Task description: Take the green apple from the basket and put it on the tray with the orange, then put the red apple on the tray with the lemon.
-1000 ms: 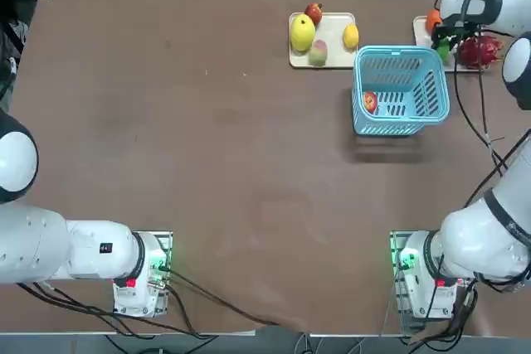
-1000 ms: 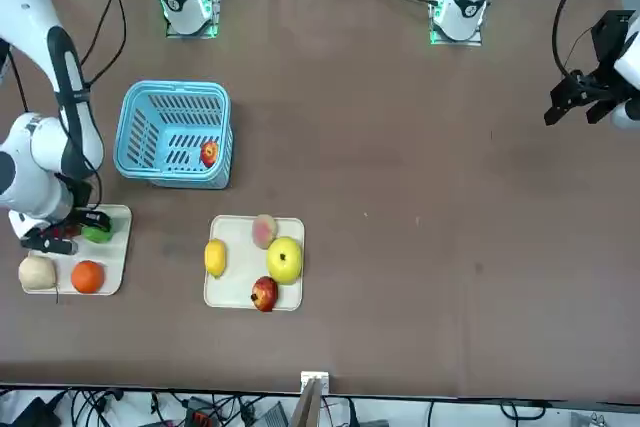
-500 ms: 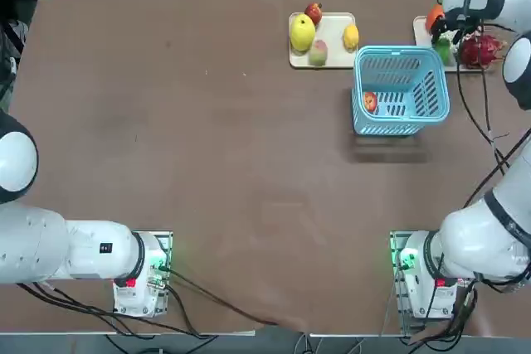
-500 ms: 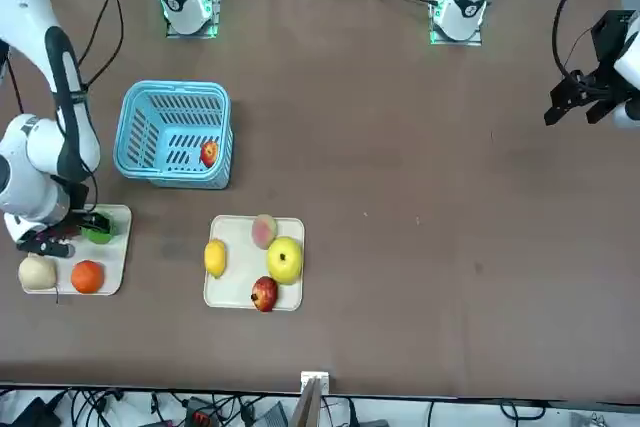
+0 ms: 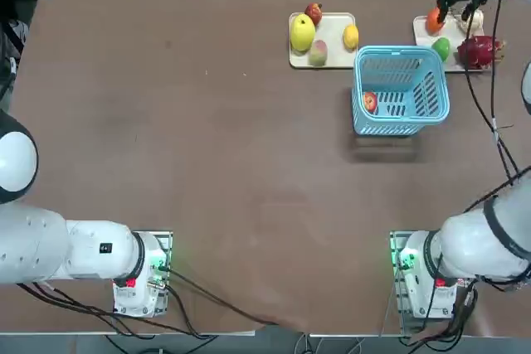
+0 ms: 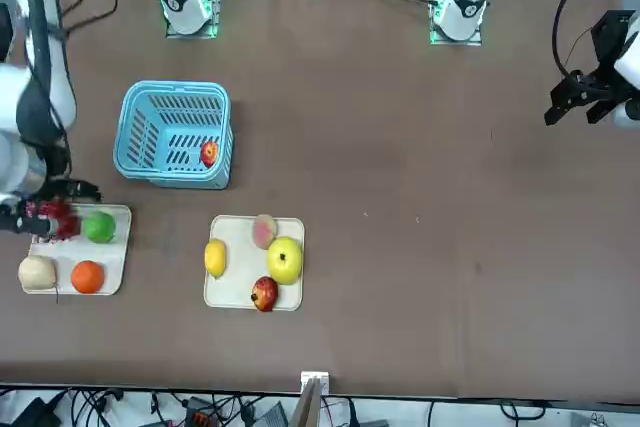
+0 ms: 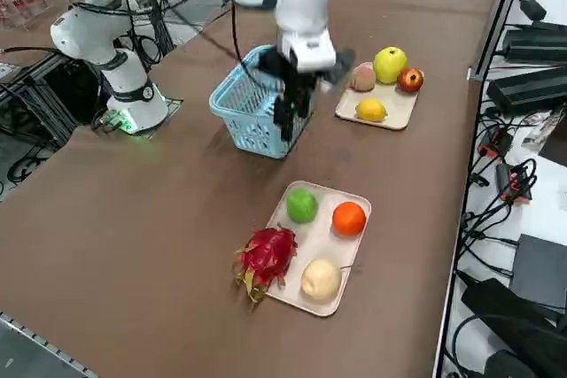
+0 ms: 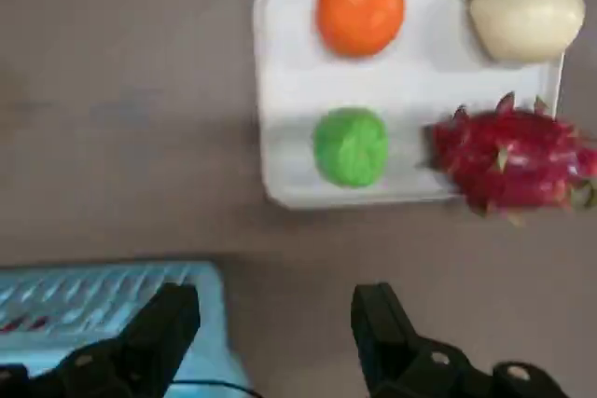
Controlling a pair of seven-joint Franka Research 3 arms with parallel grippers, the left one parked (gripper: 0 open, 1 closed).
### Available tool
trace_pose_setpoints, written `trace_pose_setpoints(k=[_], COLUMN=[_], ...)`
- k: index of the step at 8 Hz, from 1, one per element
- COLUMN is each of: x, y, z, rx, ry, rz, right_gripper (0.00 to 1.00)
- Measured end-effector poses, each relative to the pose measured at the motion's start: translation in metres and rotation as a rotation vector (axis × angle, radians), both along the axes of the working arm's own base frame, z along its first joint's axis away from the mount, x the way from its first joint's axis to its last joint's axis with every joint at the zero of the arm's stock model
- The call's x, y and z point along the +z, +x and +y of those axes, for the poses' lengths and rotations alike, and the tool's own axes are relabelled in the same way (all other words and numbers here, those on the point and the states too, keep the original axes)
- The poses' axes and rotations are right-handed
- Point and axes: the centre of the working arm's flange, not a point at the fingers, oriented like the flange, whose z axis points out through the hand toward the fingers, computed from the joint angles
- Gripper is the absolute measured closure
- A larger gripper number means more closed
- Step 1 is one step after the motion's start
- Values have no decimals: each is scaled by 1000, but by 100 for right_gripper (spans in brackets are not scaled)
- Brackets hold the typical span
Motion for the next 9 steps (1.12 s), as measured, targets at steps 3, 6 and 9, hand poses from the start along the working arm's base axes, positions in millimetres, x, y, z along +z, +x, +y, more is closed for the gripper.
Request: trace_pose_setpoints(k=[3,6,9], x=[31,-1,-48], y=[-30,-78,-126], z=[91,150,178], rx=[-71,-119,-170], ry=[-20,-25,3], rz=[50,99,24], right_gripper=[0,0,0])
